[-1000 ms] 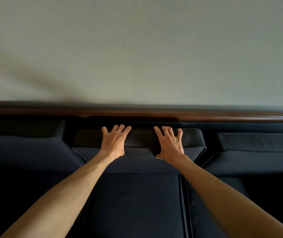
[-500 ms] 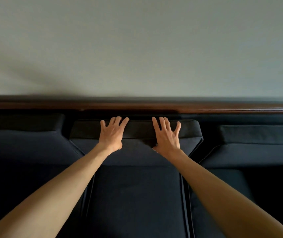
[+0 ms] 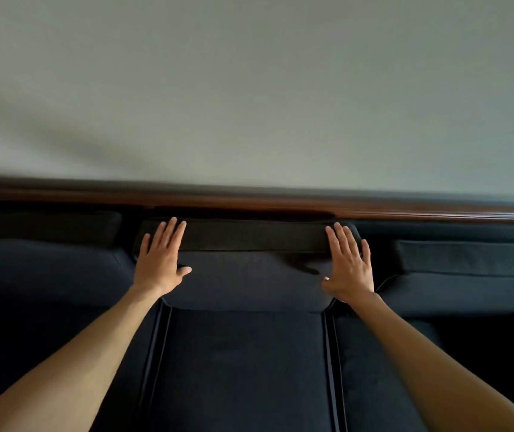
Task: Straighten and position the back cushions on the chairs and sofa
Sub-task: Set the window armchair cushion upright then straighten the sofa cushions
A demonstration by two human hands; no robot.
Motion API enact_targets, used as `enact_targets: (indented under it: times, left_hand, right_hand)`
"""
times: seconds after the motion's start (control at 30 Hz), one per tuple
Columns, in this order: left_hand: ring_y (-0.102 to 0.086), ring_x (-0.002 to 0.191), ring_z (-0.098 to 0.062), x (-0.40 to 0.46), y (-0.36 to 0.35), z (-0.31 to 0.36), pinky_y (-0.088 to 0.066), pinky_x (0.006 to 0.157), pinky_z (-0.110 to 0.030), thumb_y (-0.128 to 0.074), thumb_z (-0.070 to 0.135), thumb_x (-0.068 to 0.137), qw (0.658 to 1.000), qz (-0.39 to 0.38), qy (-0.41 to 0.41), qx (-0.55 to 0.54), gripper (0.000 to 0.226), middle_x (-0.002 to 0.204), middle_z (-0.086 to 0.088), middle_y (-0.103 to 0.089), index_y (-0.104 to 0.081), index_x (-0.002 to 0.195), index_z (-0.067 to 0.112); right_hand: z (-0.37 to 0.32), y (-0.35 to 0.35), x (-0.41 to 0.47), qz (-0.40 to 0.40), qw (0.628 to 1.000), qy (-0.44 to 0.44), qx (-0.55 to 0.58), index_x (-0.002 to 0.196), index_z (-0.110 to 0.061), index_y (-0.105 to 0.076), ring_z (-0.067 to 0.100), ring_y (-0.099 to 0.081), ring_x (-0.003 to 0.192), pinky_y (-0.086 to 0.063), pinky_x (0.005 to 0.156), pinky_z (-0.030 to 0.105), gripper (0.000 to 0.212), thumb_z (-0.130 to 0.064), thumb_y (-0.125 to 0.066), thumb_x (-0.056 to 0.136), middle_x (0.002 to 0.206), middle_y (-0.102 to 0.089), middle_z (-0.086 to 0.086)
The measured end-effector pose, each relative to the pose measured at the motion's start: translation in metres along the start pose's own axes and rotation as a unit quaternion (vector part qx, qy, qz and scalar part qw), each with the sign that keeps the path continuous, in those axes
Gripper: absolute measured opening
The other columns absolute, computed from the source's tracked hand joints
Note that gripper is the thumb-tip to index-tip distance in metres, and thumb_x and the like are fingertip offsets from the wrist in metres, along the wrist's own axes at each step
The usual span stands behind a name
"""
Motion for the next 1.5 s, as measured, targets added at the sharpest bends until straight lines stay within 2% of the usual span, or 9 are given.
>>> enact_targets:
  times: [0.17, 0.3, 0.47, 0.7, 0.83, 1.1, 1.3, 1.4, 1.5]
  left_hand:
    - [0.016, 0.149, -0.025, -0.009, 0.015, -0.016, -0.008, 0.120, -0.052, -0.071, 0.029, 0.086, 0.995, -0.082, 0.055, -0.001, 0.112, 0.160, -0.003, 0.025, 0.021, 0.151, 0.022]
    - [0.004, 0.151, -0.025, -0.021, 0.030, -0.002, -0.009, 0.120, -0.049, -0.062, 0.034, 0.092, 0.995, -0.079, 0.050, -0.035, 0.090, 0.164, -0.007, 0.007, 0.000, 0.156, 0.020]
    - [-0.035, 0.141, -0.018, -0.038, 0.069, -0.042, -0.029, 0.116, -0.041, -0.067, 0.034, 0.088, 0.991, -0.013, 0.018, -0.130, 0.062, 0.151, -0.001, -0.041, -0.043, 0.145, 0.022]
    - [-0.044, 0.134, -0.019, -0.030, 0.112, -0.159, -0.040, 0.108, -0.039, -0.068, 0.031, 0.088, 0.993, 0.002, 0.018, -0.115, 0.054, 0.144, 0.000, -0.050, -0.051, 0.138, 0.021]
    - [-0.037, 0.139, -0.019, -0.023, 0.111, -0.239, -0.038, 0.110, -0.040, -0.073, 0.033, 0.083, 0.995, -0.018, 0.018, -0.101, 0.069, 0.151, 0.000, -0.041, -0.042, 0.144, 0.023]
    - [-0.005, 0.151, -0.022, -0.006, 0.092, -0.393, -0.018, 0.118, -0.054, -0.080, 0.040, 0.071, 0.992, -0.115, 0.015, -0.055, 0.110, 0.164, 0.002, -0.004, -0.009, 0.155, 0.029]
    - [0.005, 0.151, -0.025, 0.004, 0.084, -0.455, -0.012, 0.118, -0.056, -0.086, 0.035, 0.066, 0.991, -0.127, 0.003, 0.048, 0.131, 0.164, -0.003, 0.011, 0.011, 0.153, 0.036]
    - [-0.003, 0.149, -0.031, 0.006, 0.081, -0.476, -0.021, 0.113, -0.055, -0.089, 0.035, 0.059, 0.988, -0.104, -0.005, 0.114, 0.140, 0.164, -0.008, 0.004, 0.016, 0.152, 0.035]
    - [-0.019, 0.143, -0.030, 0.005, 0.079, -0.483, -0.029, 0.107, -0.052, -0.091, 0.038, 0.053, 0.987, -0.076, -0.012, 0.143, 0.134, 0.154, -0.005, -0.028, -0.004, 0.154, 0.026]
  right_hand:
    - [-0.005, 0.010, -0.004, -0.067, 0.996, -0.055, -0.033, 0.153, -0.013, 0.019, 0.022, 0.025, 0.148, 0.009, 0.116, 0.061, 0.124, -0.047, -0.070, 0.073, 0.162, 0.025, 0.004]
    - [-0.051, 0.029, -0.003, -0.106, 0.990, -0.094, 0.006, 0.153, -0.003, 0.010, 0.034, 0.017, 0.150, 0.007, 0.114, 0.067, 0.124, -0.054, -0.068, 0.072, 0.163, 0.016, 0.017]
    - [-0.155, 0.048, -0.011, -0.106, 0.991, 0.064, 0.047, 0.156, -0.019, -0.012, 0.028, 0.005, 0.152, 0.007, 0.116, 0.064, 0.100, -0.049, -0.064, 0.077, 0.165, 0.002, 0.008]
    - [-0.347, 0.077, -0.004, -0.083, 0.970, 0.172, 0.149, 0.143, -0.021, -0.044, 0.028, -0.029, 0.143, -0.016, 0.118, 0.056, 0.063, -0.033, -0.064, 0.085, 0.156, -0.030, 0.005]
    - [-0.449, 0.071, 0.013, -0.082, 0.964, 0.200, 0.156, 0.146, -0.019, -0.040, 0.029, -0.025, 0.145, -0.020, 0.117, 0.055, 0.065, -0.027, -0.064, 0.086, 0.158, -0.026, 0.006]
    - [-0.546, 0.023, 0.048, -0.112, 0.984, 0.136, 0.018, 0.156, -0.016, 0.010, 0.027, 0.016, 0.151, 0.000, 0.117, 0.063, 0.116, -0.044, -0.075, 0.081, 0.165, 0.015, 0.004]
    - [-0.559, 0.016, 0.061, -0.062, 0.990, 0.108, -0.062, 0.155, -0.010, 0.007, 0.029, 0.010, 0.151, 0.003, 0.114, 0.068, 0.132, -0.052, -0.083, 0.068, 0.163, 0.004, 0.011]
    - [-0.564, 0.015, 0.066, -0.071, 0.990, 0.102, -0.070, 0.154, -0.011, 0.001, 0.032, -0.009, 0.148, -0.003, 0.116, 0.066, 0.135, -0.052, -0.087, 0.060, 0.158, -0.007, 0.013]
    - [-0.567, 0.009, 0.064, -0.071, 0.989, 0.106, -0.079, 0.149, -0.011, -0.016, 0.032, -0.020, 0.143, -0.005, 0.116, 0.065, 0.125, -0.052, -0.089, 0.056, 0.151, -0.015, 0.012]
Point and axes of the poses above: each hand's wrist, its own x-axis towards the middle knuckle, its own y-axis out of the back of the hand, z = x × y, the point moved 2 cm from there along x, towards the middle knuckle
